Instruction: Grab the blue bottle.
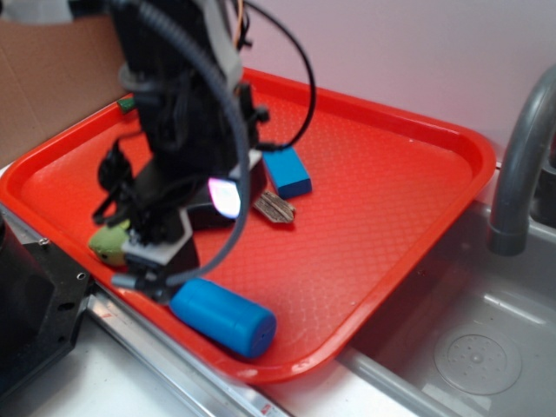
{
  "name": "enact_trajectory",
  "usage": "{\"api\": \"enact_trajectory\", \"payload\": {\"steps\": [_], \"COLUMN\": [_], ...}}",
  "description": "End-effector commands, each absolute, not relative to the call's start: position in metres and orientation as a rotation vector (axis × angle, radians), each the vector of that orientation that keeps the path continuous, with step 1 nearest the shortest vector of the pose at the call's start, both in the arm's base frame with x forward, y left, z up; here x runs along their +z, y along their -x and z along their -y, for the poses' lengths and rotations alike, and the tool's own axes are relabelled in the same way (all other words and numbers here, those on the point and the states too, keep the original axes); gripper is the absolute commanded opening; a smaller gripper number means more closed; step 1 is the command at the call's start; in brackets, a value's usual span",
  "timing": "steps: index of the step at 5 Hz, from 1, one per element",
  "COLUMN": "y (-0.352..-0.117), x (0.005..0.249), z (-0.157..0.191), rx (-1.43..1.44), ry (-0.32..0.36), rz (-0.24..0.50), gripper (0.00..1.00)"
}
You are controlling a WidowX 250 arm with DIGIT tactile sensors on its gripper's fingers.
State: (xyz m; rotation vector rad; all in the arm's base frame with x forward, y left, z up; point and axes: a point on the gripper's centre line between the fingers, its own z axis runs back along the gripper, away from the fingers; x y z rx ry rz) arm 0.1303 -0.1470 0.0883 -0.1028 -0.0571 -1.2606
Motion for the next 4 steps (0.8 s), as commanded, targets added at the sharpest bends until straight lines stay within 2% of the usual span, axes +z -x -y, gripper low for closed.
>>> {"api": "enact_trajectory", "payload": {"steps": [1,3,4], "y": [-0.1266,-0.1266,-0.1213], "x": [0.0571,0.0571,0.0482], "z": [0.144,0.144,0.1486], "rx": [-1.244,-1.244,-1.337], "ry": [0.204,0.204,0.078], "rz": [0.095,0.095,0.033], "gripper": [1.0,1.0,1.0]}}
